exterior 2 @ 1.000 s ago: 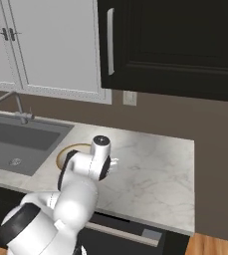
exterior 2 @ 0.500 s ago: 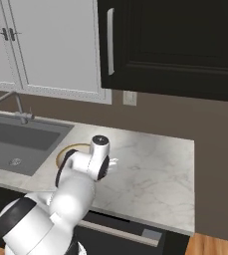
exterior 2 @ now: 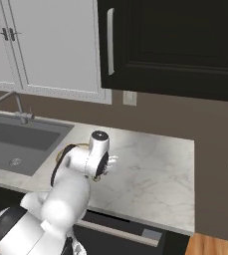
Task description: Gather the eggs and milk located in the vicinity of the sink area and place them right next to the bowl.
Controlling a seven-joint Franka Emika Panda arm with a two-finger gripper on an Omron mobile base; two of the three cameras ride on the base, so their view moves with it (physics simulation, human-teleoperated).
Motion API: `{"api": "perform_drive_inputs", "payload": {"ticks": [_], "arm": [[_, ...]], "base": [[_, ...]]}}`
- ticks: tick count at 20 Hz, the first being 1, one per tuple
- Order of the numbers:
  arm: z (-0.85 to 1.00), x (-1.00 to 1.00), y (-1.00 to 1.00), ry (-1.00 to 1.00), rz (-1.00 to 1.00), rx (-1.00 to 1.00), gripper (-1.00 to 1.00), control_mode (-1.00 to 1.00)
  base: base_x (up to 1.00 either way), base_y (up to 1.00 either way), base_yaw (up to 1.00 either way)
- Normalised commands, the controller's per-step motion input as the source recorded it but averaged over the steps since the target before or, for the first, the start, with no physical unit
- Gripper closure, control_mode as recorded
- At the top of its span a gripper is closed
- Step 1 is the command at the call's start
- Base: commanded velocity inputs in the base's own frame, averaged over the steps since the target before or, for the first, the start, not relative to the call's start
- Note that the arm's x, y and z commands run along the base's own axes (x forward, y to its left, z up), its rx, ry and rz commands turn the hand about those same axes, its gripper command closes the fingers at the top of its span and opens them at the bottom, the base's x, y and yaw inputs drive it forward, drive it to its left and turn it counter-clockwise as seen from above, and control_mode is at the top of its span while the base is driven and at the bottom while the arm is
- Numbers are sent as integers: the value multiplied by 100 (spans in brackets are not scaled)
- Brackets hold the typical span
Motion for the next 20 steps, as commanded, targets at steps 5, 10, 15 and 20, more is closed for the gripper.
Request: {"api": "perform_drive_inputs", "payload": {"ticks": [5, 10, 15, 20], "arm": [[80, -54, 0, 0, 0, 2, -100, -100], [81, -65, 19, 0, -2, 0, -100, -100], [59, -41, 49, -3, -4, -4, -100, -100], [19, -14, 54, -1, -18, -6, -100, -100]], "base": [[0, 0, 0], [0, 0, 0], [0, 0, 0], [0, 0, 0]]}}
